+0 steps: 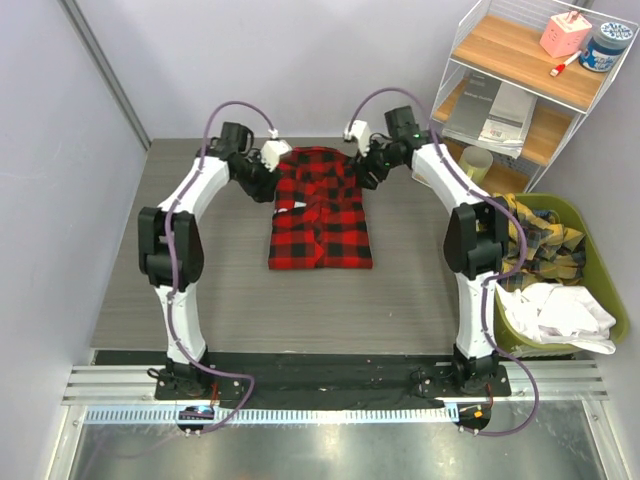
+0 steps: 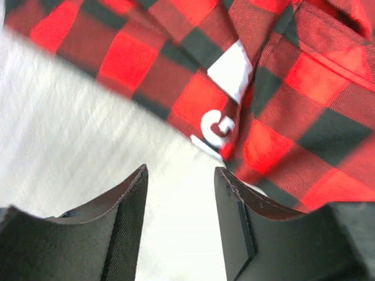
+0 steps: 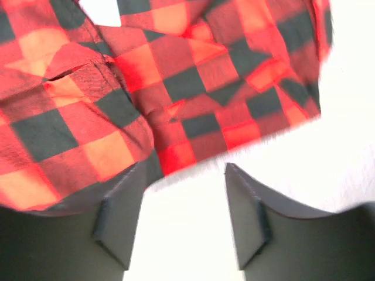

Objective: Fold and stack the long sleeve shirts
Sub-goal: Fold the shirt

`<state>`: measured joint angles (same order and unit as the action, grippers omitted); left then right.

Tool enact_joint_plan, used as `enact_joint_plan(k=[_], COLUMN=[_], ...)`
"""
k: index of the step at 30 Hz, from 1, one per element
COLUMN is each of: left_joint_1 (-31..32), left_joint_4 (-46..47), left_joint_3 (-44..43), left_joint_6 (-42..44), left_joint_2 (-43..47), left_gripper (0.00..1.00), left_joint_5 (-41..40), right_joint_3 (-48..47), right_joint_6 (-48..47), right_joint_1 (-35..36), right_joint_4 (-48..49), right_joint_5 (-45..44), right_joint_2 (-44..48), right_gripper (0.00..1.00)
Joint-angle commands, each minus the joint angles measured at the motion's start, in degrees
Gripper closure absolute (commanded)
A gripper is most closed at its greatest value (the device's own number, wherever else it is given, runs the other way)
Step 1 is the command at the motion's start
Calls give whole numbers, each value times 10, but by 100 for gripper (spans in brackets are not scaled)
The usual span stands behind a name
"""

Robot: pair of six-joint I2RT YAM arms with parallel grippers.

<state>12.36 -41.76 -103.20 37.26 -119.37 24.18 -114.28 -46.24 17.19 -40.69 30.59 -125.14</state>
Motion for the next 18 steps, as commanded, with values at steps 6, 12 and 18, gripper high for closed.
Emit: enact_joint_plan(k=[6,12,18], left_joint_1=[-9,-16,-16], left_joint_4=[43,45,61], left_joint_3=[153,140,142], left_joint_6=[-338,-467,-508], left_joint_2=[130,72,46], left_gripper=[41,44,47], left_joint_5=[98,58,44], right_joint_3=[78,76,90], right_joint_6=[268,400,416], right_joint_1=[-10,-6,23], right_joint_4=[-70,-48,-32], right_joint_5=[145,206,198], right_joint_2=[78,21,-22], right_gripper=[64,73,73])
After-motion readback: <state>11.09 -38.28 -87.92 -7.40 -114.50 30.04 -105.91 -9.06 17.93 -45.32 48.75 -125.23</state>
